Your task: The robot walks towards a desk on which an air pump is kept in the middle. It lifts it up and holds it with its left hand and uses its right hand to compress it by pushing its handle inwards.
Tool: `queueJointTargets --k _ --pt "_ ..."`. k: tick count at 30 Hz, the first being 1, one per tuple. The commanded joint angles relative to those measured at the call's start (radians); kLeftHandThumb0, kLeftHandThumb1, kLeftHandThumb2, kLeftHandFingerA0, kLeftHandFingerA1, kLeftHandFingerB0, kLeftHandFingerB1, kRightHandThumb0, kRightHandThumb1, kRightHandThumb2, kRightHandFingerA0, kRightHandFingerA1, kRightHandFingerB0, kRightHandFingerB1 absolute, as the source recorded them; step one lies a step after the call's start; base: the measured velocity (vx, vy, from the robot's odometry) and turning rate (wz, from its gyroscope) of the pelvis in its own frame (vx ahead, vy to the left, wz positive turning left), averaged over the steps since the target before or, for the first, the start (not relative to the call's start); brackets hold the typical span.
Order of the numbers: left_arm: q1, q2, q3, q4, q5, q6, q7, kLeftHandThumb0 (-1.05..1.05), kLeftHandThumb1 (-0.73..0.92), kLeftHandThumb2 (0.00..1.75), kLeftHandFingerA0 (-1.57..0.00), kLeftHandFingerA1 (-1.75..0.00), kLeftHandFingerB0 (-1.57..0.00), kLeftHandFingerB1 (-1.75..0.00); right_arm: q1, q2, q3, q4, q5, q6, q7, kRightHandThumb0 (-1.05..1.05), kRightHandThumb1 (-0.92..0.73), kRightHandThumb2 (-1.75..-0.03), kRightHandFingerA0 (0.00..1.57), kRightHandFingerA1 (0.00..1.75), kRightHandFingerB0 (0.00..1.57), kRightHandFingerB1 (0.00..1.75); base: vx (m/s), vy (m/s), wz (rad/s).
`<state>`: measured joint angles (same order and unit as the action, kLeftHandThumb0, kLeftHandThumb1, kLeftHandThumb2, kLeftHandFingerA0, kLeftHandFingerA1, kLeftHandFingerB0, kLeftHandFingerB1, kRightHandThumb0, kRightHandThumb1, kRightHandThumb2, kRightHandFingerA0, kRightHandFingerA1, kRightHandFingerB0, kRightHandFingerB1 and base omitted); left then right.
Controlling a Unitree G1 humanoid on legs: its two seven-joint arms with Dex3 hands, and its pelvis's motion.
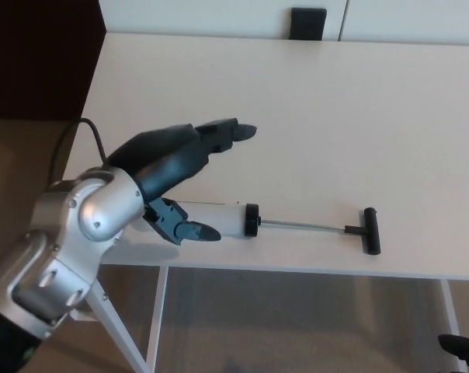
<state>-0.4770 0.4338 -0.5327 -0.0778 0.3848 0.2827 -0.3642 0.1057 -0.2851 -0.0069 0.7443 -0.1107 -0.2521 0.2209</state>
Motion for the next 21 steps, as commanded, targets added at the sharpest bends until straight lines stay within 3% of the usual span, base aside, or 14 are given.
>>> queueJointTargets --k 1,12,13,14,17,18,21 --pt "-0.034 -0.021 -0.045 0.039 0.124 0.086 -0.024 -0.29 0.35 0.66 -0.01 -0.18 -0.02 -0.21 -0.005 -0.023 0.003 -0.008 -0.002 0.027 0.005 -0.69 -0.80 -0.63 0.21 0.35 0.15 0.29 0.00 0.000 0.00" --pt "-0.061 -0.057 -0.104 0.098 0.207 0.081 -0.029 -0.36 0.40 0.64 -0.05 -0.24 -0.05 -0.21 -0.001 -0.019 0.003 -0.038 0.002 0.050 0.007 -0.68 -0.80 -0.63 0.20 0.35 0.15 0.29 0.00 0.000 0.00" --pt "-0.061 -0.061 -0.109 0.102 0.216 0.085 -0.031 -0.34 0.44 0.57 -0.06 -0.25 -0.07 -0.24 -0.001 -0.019 0.002 -0.040 0.004 0.050 0.010 -0.68 -0.80 -0.63 0.19 0.36 0.15 0.30 0.00 0.000 0.00" --pt "-0.059 -0.066 -0.115 0.109 0.225 0.083 -0.026 -0.33 0.29 0.75 0.00 -0.44 -0.02 -0.40 -0.002 -0.020 0.002 -0.046 0.005 0.058 0.013 -0.36 -0.52 -1.07 0.00 0.49 0.00 0.48 0.00 0.000 0.00" --pt "-0.054 -0.073 -0.120 0.120 0.241 0.078 -0.019 -0.35 0.28 0.74 -0.02 -0.44 0.00 -0.41 -0.005 -0.021 0.002 -0.056 0.006 0.072 0.018 -0.36 -0.52 -1.07 0.00 0.49 0.00 0.48 0.00 0.000 0.00" --pt "-0.053 -0.076 -0.121 0.125 0.247 0.077 -0.019 -0.27 0.35 0.87 -0.01 -0.50 0.00 -0.48 -0.006 -0.021 0.002 -0.058 0.006 0.071 0.019 -0.36 -0.52 -1.07 0.00 0.49 0.00 0.48 0.00 0.000 0.00" --pt "-0.053 -0.081 -0.125 0.142 0.255 0.063 -0.013 -0.27 0.33 0.87 -0.01 -0.50 0.00 -0.48 -0.005 -0.021 0.003 -0.068 0.003 0.074 0.018 -0.36 -0.52 -1.08 0.00 0.49 0.00 0.48 0.00 0.000 0.00"
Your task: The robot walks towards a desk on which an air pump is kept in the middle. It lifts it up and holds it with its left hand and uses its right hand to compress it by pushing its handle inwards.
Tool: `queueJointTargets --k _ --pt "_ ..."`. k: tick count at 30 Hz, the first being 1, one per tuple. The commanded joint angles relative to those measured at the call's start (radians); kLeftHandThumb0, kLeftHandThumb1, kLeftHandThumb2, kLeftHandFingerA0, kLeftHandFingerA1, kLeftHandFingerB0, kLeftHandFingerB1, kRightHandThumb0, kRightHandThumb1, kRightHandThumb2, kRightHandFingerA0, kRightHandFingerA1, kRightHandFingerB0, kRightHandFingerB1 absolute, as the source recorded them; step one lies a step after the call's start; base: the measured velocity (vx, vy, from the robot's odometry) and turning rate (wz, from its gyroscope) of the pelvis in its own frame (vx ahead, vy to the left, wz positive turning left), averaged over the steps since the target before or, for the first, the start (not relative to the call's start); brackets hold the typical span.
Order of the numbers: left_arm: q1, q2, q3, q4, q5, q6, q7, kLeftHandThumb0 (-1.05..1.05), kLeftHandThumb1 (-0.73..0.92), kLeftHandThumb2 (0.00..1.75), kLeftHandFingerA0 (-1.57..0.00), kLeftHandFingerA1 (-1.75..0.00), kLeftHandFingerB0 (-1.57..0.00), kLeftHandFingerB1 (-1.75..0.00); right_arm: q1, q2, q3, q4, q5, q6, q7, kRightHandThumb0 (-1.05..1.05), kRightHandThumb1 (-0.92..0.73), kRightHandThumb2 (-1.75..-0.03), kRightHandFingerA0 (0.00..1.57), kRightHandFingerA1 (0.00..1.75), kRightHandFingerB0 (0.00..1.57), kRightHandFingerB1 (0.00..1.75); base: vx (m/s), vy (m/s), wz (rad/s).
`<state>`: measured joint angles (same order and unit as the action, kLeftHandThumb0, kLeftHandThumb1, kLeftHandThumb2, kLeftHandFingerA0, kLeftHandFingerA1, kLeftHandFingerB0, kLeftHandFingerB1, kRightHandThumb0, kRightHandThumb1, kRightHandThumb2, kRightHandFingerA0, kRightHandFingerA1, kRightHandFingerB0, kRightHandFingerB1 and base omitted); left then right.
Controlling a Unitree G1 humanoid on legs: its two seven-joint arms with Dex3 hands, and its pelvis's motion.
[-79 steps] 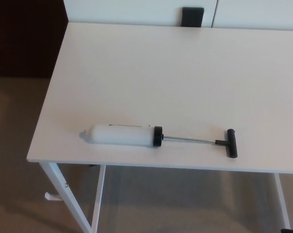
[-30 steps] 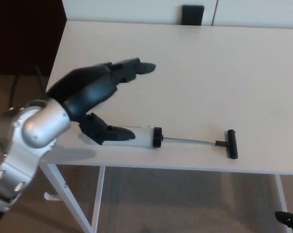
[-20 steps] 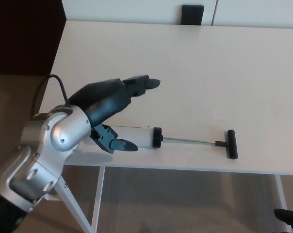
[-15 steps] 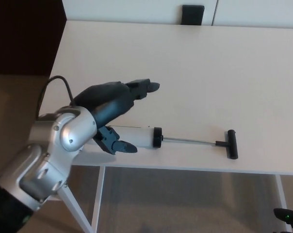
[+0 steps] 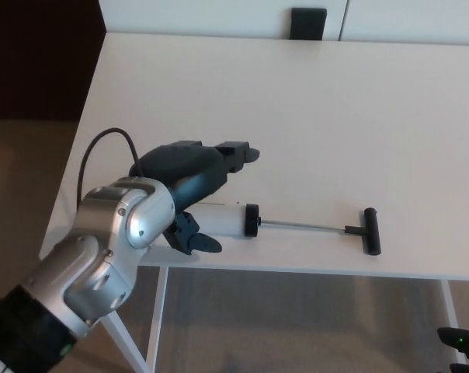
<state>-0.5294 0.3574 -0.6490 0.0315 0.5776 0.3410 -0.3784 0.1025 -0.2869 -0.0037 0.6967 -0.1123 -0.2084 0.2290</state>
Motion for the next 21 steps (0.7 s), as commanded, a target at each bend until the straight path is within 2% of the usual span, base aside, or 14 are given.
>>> queueJointTargets --k 1,5,6,10,11,21 --pt "0.001 -0.007 -0.011 0.043 0.067 -0.002 0.003 -0.27 0.31 0.86 -0.01 -0.50 0.00 -0.47 0.000 -0.018 -0.002 -0.028 0.008 0.037 0.011 -0.36 -0.51 -1.07 0.00 0.49 0.00 0.48 0.00 0.000 0.00" --pt "0.003 -0.016 -0.010 0.061 0.070 -0.012 0.002 -0.27 0.32 0.86 -0.01 -0.50 0.00 -0.47 0.005 -0.019 -0.004 -0.048 0.010 0.052 0.013 -0.36 -0.51 -1.07 0.01 0.49 0.01 0.48 0.00 0.000 0.00" --pt "0.002 -0.019 -0.008 0.069 0.073 -0.017 0.001 -0.28 0.32 0.86 -0.01 -0.50 0.00 -0.47 0.004 -0.019 -0.003 -0.052 0.007 0.055 0.011 -0.68 -0.80 -0.63 0.20 0.34 0.15 0.29 0.00 0.000 0.00" --pt "0.000 -0.026 -0.006 0.081 0.078 -0.020 -0.002 -0.28 0.33 0.87 -0.01 -0.50 0.00 -0.47 -0.002 -0.017 -0.004 -0.053 0.008 0.060 0.011 -0.67 -0.80 -0.63 0.20 0.34 0.15 0.29 0.00 0.000 0.00" --pt "0.003 -0.026 -0.009 0.082 0.080 -0.022 -0.004 -0.28 0.34 0.87 -0.01 -0.50 0.00 -0.48 -0.002 -0.019 -0.003 -0.056 0.006 0.064 0.011 -0.36 -0.52 -1.07 0.00 0.48 0.00 0.48 0.00 0.000 0.00" --pt "0.028 -0.037 -0.008 0.103 0.100 -0.026 0.015 -0.29 0.32 0.87 -0.01 -0.49 0.00 -0.47 0.003 -0.020 -0.001 -0.070 0.003 0.079 0.012 -0.36 -0.52 -1.07 0.00 0.48 0.00 0.48 0.00 0.000 0.00"
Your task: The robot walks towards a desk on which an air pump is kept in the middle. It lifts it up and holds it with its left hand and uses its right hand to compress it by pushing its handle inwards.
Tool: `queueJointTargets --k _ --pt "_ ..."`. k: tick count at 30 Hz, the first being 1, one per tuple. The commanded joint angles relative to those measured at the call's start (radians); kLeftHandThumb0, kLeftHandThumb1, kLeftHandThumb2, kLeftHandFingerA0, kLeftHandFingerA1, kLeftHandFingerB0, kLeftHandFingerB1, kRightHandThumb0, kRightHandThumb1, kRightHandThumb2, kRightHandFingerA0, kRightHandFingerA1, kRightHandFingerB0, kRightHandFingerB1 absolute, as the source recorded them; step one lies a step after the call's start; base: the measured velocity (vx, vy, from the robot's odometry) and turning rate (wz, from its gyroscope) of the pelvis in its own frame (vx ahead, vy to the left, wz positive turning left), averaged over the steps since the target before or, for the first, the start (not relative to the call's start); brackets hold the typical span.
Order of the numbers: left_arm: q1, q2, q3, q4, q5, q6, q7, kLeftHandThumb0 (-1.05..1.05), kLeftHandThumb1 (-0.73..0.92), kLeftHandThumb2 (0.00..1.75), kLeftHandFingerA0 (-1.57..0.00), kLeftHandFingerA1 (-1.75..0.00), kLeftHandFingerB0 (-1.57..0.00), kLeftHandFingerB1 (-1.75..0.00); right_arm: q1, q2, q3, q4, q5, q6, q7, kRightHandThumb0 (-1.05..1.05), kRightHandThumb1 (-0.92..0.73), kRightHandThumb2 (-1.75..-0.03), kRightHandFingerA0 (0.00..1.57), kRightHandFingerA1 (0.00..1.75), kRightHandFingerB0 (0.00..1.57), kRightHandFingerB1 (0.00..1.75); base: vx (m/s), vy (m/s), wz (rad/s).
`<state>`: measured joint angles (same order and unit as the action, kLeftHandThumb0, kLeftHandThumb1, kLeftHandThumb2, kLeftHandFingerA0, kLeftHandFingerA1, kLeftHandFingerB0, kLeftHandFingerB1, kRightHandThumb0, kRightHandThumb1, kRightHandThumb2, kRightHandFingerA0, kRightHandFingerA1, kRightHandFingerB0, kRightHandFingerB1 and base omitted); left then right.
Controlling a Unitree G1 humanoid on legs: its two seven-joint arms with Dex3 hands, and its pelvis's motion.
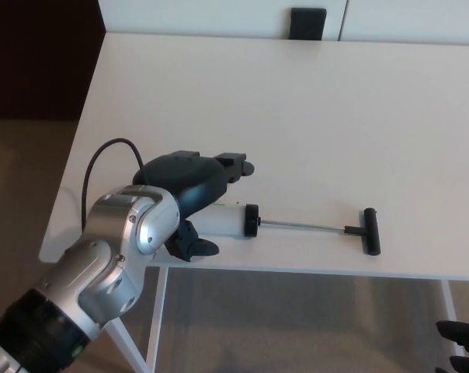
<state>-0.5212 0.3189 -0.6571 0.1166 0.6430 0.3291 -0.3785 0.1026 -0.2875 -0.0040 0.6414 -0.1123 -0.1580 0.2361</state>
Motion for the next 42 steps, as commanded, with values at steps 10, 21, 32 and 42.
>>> queueJointTargets --k 10,21,32,42 --pt "0.016 0.002 -0.004 0.075 0.070 -0.059 0.060 -0.47 0.47 0.54 -0.19 -0.30 -0.20 -0.28 -0.001 -0.017 -0.007 -0.014 0.012 0.023 0.009 -0.36 -0.53 -1.08 0.00 0.48 0.00 0.48 0.00 0.000 0.00" --pt "0.032 0.009 -0.024 0.089 0.116 -0.072 0.065 -0.27 0.34 0.87 -0.01 -0.49 0.00 -0.46 -0.001 -0.018 -0.001 -0.019 0.004 0.023 0.007 -0.35 -0.54 -1.08 0.00 0.48 0.00 0.48 0.00 0.000 0.00" --pt "0.032 -0.002 -0.015 0.094 0.123 -0.073 0.061 -0.27 0.34 0.88 -0.01 -0.49 0.00 -0.46 0.002 -0.016 -0.004 -0.041 0.008 0.030 0.008 -0.35 -0.54 -1.08 0.00 0.48 0.00 0.48 0.00 0.000 0.00" --pt "0.021 -0.002 -0.018 0.112 0.134 -0.097 0.067 -0.19 0.61 0.58 -0.56 -1.01 -0.48 -0.35 -0.003 -0.011 -0.013 -0.045 0.030 0.039 0.029 -0.36 -0.53 -1.07 0.00 0.49 0.00 0.48 0.00 0.000 0.00"
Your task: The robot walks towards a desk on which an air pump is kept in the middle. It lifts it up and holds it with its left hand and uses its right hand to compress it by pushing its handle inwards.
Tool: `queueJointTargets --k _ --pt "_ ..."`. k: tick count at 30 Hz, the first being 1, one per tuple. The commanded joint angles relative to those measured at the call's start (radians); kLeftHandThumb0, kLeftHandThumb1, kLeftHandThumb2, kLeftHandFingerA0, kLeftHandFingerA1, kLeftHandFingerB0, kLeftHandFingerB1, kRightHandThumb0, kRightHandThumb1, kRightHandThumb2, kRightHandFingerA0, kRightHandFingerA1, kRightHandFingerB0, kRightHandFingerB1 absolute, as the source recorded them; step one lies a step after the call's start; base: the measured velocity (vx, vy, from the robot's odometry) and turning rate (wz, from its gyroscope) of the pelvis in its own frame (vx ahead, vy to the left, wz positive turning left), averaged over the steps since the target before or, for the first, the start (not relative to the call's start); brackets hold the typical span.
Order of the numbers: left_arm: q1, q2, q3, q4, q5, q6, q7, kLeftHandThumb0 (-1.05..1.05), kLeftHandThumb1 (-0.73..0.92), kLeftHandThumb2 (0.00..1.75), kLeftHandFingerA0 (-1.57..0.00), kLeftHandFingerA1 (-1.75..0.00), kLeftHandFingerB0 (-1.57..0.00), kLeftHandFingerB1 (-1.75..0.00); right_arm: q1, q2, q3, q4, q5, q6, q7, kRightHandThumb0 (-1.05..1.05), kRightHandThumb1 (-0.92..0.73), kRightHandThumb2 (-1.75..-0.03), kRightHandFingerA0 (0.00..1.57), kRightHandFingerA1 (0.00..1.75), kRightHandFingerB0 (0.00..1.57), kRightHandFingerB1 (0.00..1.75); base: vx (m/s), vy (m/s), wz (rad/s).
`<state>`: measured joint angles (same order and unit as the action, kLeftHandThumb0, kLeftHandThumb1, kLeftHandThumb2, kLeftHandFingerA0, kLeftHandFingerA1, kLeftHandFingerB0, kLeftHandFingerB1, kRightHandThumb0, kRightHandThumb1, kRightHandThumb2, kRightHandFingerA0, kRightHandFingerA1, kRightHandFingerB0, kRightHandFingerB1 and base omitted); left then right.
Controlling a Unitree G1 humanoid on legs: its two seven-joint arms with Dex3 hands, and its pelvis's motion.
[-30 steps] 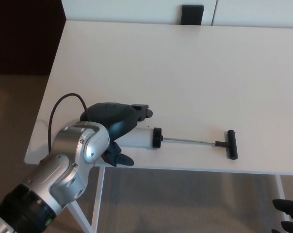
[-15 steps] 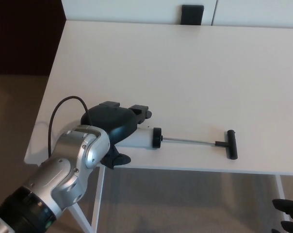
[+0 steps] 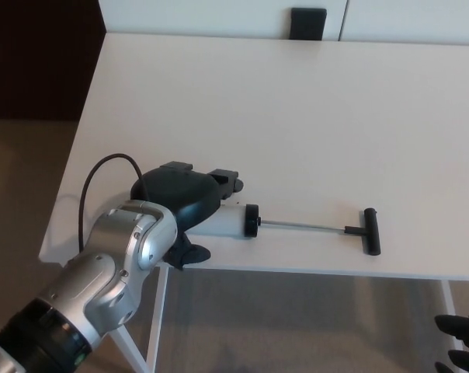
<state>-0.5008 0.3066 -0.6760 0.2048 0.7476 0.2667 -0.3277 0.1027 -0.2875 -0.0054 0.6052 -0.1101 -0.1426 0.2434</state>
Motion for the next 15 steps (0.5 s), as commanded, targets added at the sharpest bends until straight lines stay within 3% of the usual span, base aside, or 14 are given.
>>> queueJointTargets --k 1,3,4,5,6,10,11,13,14,15 --pt "-0.004 0.007 -0.006 0.037 0.038 -0.040 0.027 -0.14 0.61 0.59 -0.75 -0.53 -0.68 -0.42 -0.005 -0.009 -0.013 -0.006 0.031 0.026 0.023 -0.36 -0.52 -1.07 0.01 0.49 0.00 0.49 0.00 0.000 0.00" --pt "-0.011 0.002 -0.012 0.055 0.048 -0.041 0.034 -0.14 0.61 0.59 -0.75 -0.53 -0.68 -0.42 -0.007 -0.007 -0.013 -0.004 0.031 0.029 0.024 -0.36 -0.52 -1.07 0.01 0.49 0.00 0.49 0.00 0.000 0.00" --pt "-0.015 -0.001 -0.017 0.063 0.056 -0.035 0.032 -0.27 0.74 0.62 -0.76 -0.64 -0.71 -0.48 -0.009 -0.005 -0.011 -0.005 0.029 0.030 0.022 -0.36 -0.52 -1.07 0.01 0.49 0.00 0.49 0.00 0.000 0.00" --pt "-0.017 -0.002 -0.019 0.067 0.061 -0.031 0.030 -0.27 0.74 0.62 -0.76 -0.64 -0.71 -0.48 -0.010 -0.004 -0.010 -0.006 0.027 0.031 0.022 -0.36 -0.52 -1.07 0.01 0.49 0.00 0.49 0.00 0.000 0.00" --pt "-0.024 -0.011 -0.031 0.075 0.078 -0.003 0.009 -0.30 0.75 0.65 -0.67 -1.47 -0.70 -0.60 -0.011 -0.003 -0.011 -0.008 0.028 0.035 0.022 -0.36 -0.53 -1.08 0.01 0.48 0.00 0.49 0.00 0.000 0.00" --pt "-0.032 -0.024 -0.054 0.102 0.109 0.020 0.001 -0.30 0.70 0.64 -0.71 -1.47 -0.68 -0.52 -0.017 0.000 -0.014 -0.005 0.034 0.034 0.024 -0.36 -0.54 -1.08 0.01 0.49 0.00 0.49 0.00 0.000 0.00" --pt "-0.029 -0.029 -0.060 0.108 0.121 0.023 0.012 -0.31 0.73 0.65 -0.71 -1.50 -0.68 -0.66 -0.016 0.000 -0.014 -0.005 0.034 0.033 0.024 -0.36 -0.54 -1.09 0.01 0.48 0.00 0.49 0.00 0.000 0.00" --pt "-0.028 -0.031 -0.061 0.109 0.126 0.025 0.014 -0.31 0.73 0.65 -0.71 -1.50 -0.68 -0.66 -0.015 0.000 -0.014 -0.005 0.034 0.033 0.024 -0.36 -0.54 -1.09 0.01 0.48 0.00 0.49 0.00 0.000 0.00" --pt "-0.022 -0.037 -0.063 0.109 0.134 0.031 0.026 -0.31 0.79 0.64 -0.68 -1.61 -0.61 -0.97 -0.016 0.000 -0.014 -0.005 0.034 0.032 0.024 -0.35 -0.55 -1.09 0.00 0.48 0.00 0.49 0.00 0.000 0.00" --pt "-0.018 -0.041 -0.064 0.109 0.139 0.036 0.035 -0.31 0.79 0.64 -0.68 -1.61 -0.61 -0.97 -0.016 0.000 -0.013 -0.006 0.034 0.031 0.024 -0.35 -0.55 -1.09 0.00 0.48 0.00 0.49 0.00 0.000 0.00"
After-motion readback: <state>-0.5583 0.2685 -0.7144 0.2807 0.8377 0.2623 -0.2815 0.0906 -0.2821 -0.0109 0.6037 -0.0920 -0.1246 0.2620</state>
